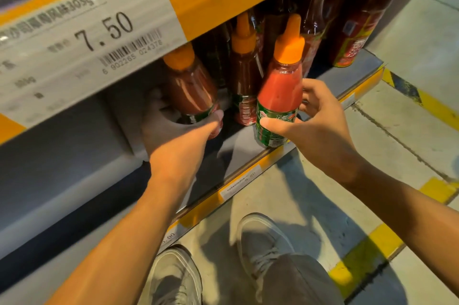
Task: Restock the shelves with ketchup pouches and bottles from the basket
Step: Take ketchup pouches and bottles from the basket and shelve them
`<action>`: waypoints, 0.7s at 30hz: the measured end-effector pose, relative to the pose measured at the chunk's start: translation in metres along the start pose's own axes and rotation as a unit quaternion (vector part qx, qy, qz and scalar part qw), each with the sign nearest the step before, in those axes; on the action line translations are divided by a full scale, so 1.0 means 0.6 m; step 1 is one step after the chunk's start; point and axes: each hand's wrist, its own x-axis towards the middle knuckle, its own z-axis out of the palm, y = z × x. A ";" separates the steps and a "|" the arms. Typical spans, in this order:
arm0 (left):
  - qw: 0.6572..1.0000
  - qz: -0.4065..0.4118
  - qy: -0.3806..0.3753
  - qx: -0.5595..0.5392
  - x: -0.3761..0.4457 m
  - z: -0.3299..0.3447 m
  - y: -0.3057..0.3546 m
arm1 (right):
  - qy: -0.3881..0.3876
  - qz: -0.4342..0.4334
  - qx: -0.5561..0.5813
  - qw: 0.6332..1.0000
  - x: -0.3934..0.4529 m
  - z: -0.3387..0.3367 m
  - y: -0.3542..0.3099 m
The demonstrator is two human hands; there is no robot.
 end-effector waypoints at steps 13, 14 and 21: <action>0.991 0.116 0.036 -0.062 0.017 0.041 -0.034 | -0.058 -0.032 -0.005 0.998 -0.002 -0.004 0.006; 0.990 0.119 0.038 -0.061 0.018 0.042 -0.034 | -0.063 -0.032 -0.001 0.998 -0.001 -0.005 0.006; 0.991 0.116 0.037 -0.063 0.019 0.037 -0.042 | -0.089 -0.039 0.008 0.995 0.002 -0.002 0.021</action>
